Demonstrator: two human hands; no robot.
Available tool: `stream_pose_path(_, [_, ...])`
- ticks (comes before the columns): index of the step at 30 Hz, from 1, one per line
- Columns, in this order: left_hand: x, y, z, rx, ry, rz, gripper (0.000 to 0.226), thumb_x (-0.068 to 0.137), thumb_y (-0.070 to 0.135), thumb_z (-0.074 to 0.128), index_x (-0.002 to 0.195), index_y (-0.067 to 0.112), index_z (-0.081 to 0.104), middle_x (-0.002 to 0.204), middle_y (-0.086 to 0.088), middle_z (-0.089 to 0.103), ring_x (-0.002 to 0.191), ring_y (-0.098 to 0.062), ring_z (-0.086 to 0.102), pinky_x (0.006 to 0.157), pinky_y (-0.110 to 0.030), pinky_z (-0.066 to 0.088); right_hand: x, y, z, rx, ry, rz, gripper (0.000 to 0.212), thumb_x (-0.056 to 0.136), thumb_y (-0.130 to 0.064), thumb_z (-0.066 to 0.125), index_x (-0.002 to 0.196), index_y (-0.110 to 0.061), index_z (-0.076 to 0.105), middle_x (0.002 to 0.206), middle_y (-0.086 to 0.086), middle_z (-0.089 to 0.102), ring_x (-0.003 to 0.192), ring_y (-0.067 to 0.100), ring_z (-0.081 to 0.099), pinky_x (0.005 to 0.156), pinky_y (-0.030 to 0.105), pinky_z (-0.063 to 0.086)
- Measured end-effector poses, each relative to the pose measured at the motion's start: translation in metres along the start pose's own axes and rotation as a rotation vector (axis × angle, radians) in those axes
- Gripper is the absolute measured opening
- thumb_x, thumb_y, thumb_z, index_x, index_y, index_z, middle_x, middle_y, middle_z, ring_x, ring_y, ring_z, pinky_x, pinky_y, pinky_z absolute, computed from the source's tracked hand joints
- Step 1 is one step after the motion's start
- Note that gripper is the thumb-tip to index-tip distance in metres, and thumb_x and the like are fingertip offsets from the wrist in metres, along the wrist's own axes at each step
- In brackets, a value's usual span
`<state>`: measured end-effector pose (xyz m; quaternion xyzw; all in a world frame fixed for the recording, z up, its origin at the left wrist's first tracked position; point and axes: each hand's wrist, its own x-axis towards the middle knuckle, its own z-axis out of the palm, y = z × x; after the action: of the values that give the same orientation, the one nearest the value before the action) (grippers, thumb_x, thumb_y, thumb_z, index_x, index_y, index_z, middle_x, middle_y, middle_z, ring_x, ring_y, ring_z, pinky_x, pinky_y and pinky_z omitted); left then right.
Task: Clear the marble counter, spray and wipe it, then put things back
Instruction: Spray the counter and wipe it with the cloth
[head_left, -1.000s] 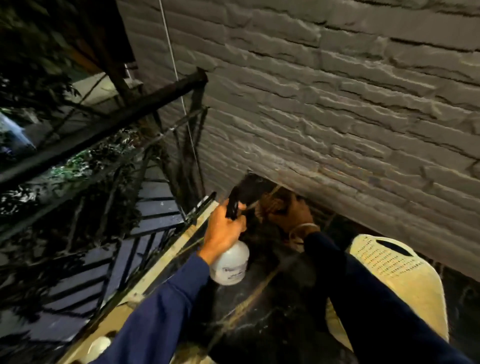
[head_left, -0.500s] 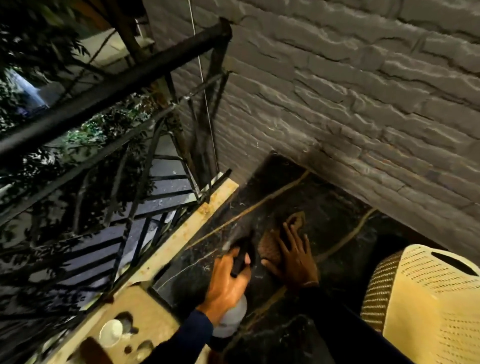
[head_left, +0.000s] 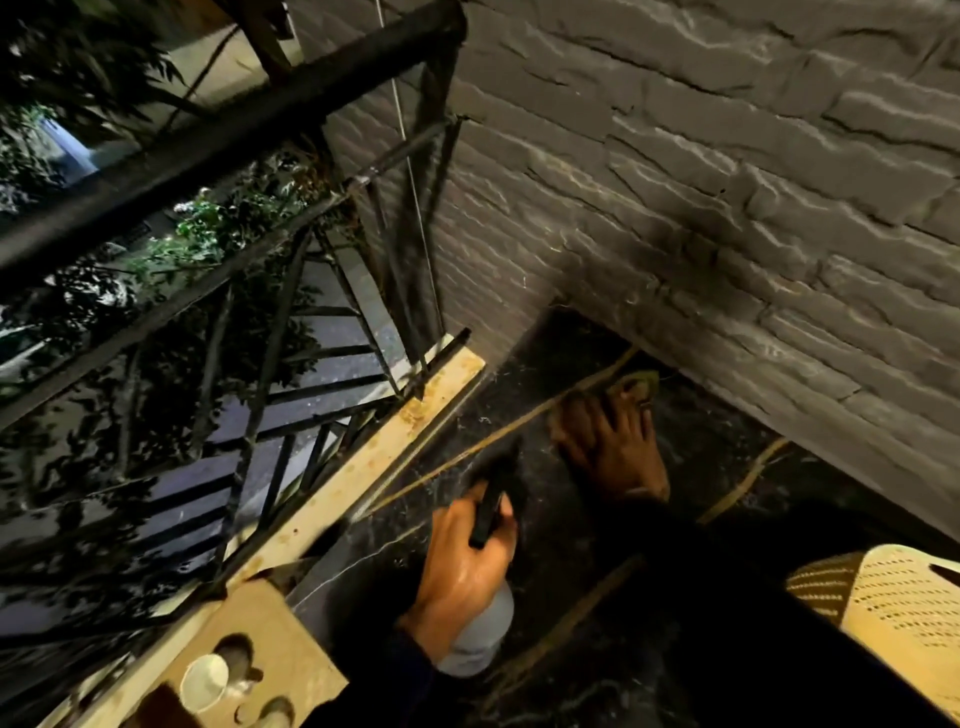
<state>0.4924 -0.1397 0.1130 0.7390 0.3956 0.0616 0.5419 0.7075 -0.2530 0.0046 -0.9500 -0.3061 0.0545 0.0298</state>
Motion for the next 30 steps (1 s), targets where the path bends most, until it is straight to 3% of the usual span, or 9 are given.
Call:
stream_pose_path(5, [0.017,0.017,-0.016,-0.011,0.004,-0.037,0.022,0.07,0.021,0.052,0.053,0.01,0.057,0.054,-0.018,0.061,0.056,-0.034,0.064,0.055,-0.044,0.051,0.092,-0.001,-0.01,0.13,0.005,0.165,0.071,0.086,-0.077,0.01,0.146,-0.04,0.019,0.156,-0.002,0.026,0.146,0.031,0.015,0.117,0.055,0.012])
stream_pose_path(9, [0.026,0.019,-0.026,0.018,0.036,-0.032,0.027,0.086,0.018,0.06,0.063,0.003,0.065,0.06,-0.016,0.068,0.062,-0.029,0.067,0.055,-0.033,0.052,0.132,-0.021,0.004,0.182,-0.03,0.238,0.083,0.077,-0.088,0.005,0.146,-0.043,0.018,0.158,-0.001,0.023,0.147,0.028,0.014,0.118,0.053,0.01])
stream_pose_path(12, [0.032,0.014,-0.035,0.068,0.065,-0.016,0.024,0.079,0.027,0.059,0.067,0.008,0.064,0.064,-0.012,0.067,0.063,-0.028,0.066,0.055,-0.03,0.048,0.099,-0.07,-0.011,0.103,0.058,-0.05,0.068,0.085,-0.076,0.029,0.14,-0.036,0.037,0.149,0.004,0.039,0.139,0.033,0.032,0.111,0.052,0.032])
stream_pose_path(14, [0.029,0.011,-0.043,0.063,0.105,-0.037,0.022,0.065,0.028,0.053,0.069,0.009,0.064,0.067,-0.013,0.067,0.061,-0.03,0.065,0.054,-0.035,0.05,0.053,-0.113,-0.001,0.323,0.084,-0.118,0.05,0.083,-0.064,0.049,0.124,-0.036,0.053,0.122,0.003,0.061,0.115,0.032,0.056,0.096,0.047,0.048])
stream_pose_path(16, [0.025,0.008,-0.051,0.07,0.135,-0.059,0.029,0.06,0.028,0.051,0.077,0.009,0.065,0.072,-0.013,0.066,0.062,-0.027,0.062,0.053,-0.035,0.048,0.011,-0.145,0.017,0.513,-0.136,-0.028,0.056,0.084,-0.065,0.048,0.134,-0.039,0.045,0.117,-0.002,0.062,0.11,0.024,0.06,0.096,0.041,0.048])
stream_pose_path(19, [0.019,0.006,-0.058,0.108,0.096,-0.032,0.032,0.064,0.032,0.051,0.081,0.009,0.066,0.072,-0.012,0.063,0.063,-0.028,0.057,0.054,-0.034,0.041,-0.001,-0.163,0.045,0.449,-0.416,-0.114,0.046,0.104,-0.033,0.032,0.147,-0.019,0.031,0.136,0.013,0.051,0.131,0.028,0.046,0.113,0.037,0.029])
stream_pose_path(23, [0.015,0.007,-0.059,0.185,0.066,0.042,0.029,0.068,0.033,0.052,0.069,0.007,0.065,0.066,-0.01,0.066,0.061,-0.028,0.062,0.053,-0.039,0.049,0.002,-0.122,0.006,0.183,0.0,-0.657,0.043,0.088,-0.042,0.052,0.129,-0.03,0.048,0.134,0.002,0.053,0.123,0.021,0.05,0.106,0.037,0.04])
stream_pose_path(26, [0.015,0.007,-0.064,0.17,0.069,0.058,0.022,0.064,0.024,0.053,0.063,0.004,0.064,0.064,-0.012,0.069,0.064,-0.028,0.068,0.059,-0.047,0.056,0.045,-0.041,-0.003,0.116,0.239,-0.313,0.046,0.093,-0.047,0.045,0.134,-0.028,0.044,0.139,0.011,0.05,0.128,0.044,0.043,0.104,0.061,0.036])
stream_pose_path(30, [-0.001,0.004,-0.079,0.211,-0.008,0.081,0.022,0.075,0.025,0.057,0.067,0.007,0.067,0.062,-0.009,0.07,0.064,-0.021,0.069,0.066,-0.04,0.058,0.043,0.009,-0.002,0.189,0.033,0.256,0.078,0.086,-0.076,0.022,0.149,-0.029,0.022,0.158,0.009,0.021,0.145,0.033,0.017,0.116,0.056,0.016])
